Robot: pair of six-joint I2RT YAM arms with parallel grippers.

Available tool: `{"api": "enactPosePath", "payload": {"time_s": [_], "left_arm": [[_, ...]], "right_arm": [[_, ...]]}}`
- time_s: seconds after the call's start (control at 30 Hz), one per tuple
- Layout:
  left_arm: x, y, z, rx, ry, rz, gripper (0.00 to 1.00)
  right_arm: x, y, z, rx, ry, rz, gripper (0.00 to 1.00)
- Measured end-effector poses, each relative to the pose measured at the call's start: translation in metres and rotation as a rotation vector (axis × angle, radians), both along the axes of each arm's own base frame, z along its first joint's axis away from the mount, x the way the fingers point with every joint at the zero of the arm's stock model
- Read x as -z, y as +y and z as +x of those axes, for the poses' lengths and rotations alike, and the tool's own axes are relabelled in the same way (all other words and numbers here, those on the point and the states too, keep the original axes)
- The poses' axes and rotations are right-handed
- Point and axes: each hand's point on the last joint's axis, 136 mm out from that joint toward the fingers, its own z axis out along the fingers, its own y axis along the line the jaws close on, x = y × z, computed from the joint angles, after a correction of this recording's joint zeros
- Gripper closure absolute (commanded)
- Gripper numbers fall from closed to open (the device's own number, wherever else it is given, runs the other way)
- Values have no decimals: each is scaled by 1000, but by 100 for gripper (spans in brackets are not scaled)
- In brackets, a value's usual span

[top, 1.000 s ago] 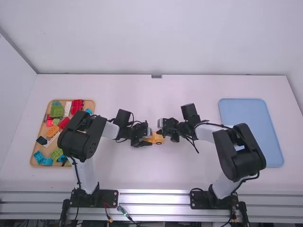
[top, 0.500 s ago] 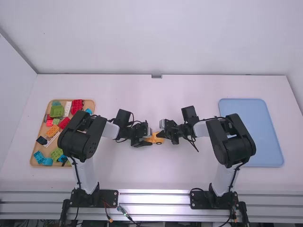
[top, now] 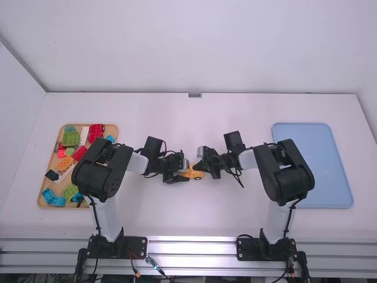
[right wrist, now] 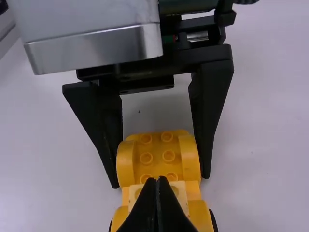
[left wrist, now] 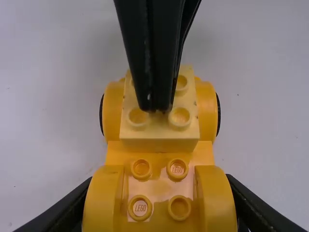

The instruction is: Assemble lego blocks to make yellow taxi

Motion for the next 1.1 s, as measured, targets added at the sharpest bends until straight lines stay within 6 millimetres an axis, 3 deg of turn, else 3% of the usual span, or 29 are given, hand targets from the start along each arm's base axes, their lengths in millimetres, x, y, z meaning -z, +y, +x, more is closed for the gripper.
{"api": "enactPosePath", "payload": {"time_s": [0.83, 0.87, 0.9, 0.97, 1.03, 1.1], "left_arm": [[-1, -1, 3, -16, -3, -6, 68], [0, -1, 3, -16, -2, -6, 67], [-1, -1, 3, -17, -1, -6, 67], [0, -1, 3, -20, -3, -4, 67], [0, -1, 4, -22, -2, -4, 67], [0, -1, 4, -24, -2, -4, 67]], "right_arm": [[0, -3, 4, 25, -47, 9, 100], [0, -5, 5, 30, -48, 6, 96], [-1, -5, 6, 32, -47, 3, 81], [-7, -9, 9, 53, -66, -27, 28], [-11, -10, 11, 62, -81, -38, 1], [-31, -12, 22, 89, -150, -43, 1]]}}
